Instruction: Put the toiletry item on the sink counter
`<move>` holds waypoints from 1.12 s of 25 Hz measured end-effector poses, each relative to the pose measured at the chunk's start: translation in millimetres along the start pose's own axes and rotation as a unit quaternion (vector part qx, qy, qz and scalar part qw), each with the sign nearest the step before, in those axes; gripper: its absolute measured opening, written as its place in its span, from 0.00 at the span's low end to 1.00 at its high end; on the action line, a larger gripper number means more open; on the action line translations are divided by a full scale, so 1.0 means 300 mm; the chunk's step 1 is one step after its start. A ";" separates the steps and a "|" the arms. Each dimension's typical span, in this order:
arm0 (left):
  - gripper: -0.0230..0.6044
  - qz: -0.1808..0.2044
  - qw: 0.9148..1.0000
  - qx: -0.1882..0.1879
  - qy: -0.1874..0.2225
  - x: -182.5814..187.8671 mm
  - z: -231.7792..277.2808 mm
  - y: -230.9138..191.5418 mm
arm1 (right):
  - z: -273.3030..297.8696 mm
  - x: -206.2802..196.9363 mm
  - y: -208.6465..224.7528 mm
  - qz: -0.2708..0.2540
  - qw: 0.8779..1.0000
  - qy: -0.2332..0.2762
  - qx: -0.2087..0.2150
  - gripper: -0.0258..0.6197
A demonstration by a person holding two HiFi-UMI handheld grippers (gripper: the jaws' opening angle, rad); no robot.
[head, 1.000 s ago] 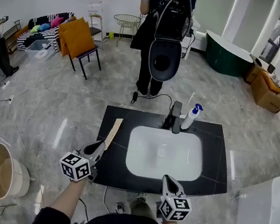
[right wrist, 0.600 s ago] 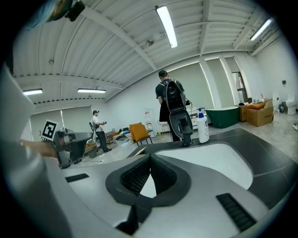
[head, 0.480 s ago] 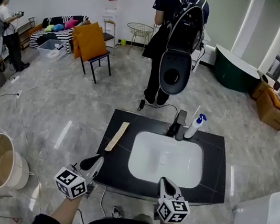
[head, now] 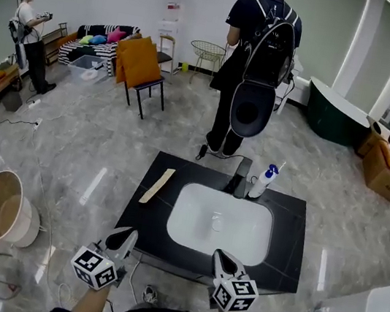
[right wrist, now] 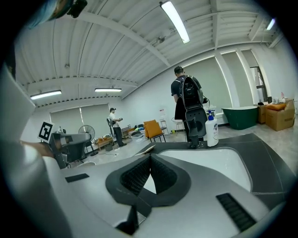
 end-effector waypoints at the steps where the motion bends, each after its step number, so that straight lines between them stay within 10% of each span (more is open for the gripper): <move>1: 0.05 -0.001 1.000 0.006 0.001 -0.011 -0.005 0.030 | -0.013 -0.002 0.014 -0.003 1.000 -0.001 0.005 0.04; 28: 0.05 -0.024 0.996 0.084 -0.012 -0.231 -0.097 0.562 | -0.299 -0.114 0.191 -0.044 0.995 -0.032 0.082 0.04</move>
Point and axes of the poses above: the fingertips, and each gripper's own axes: z forward along the fingers, y to its right, x out of its top, the point moved 9 cm from there along -z, backward along the fingers, and after that the axes turned 15 degrees about -x, right-handed, at the moved point
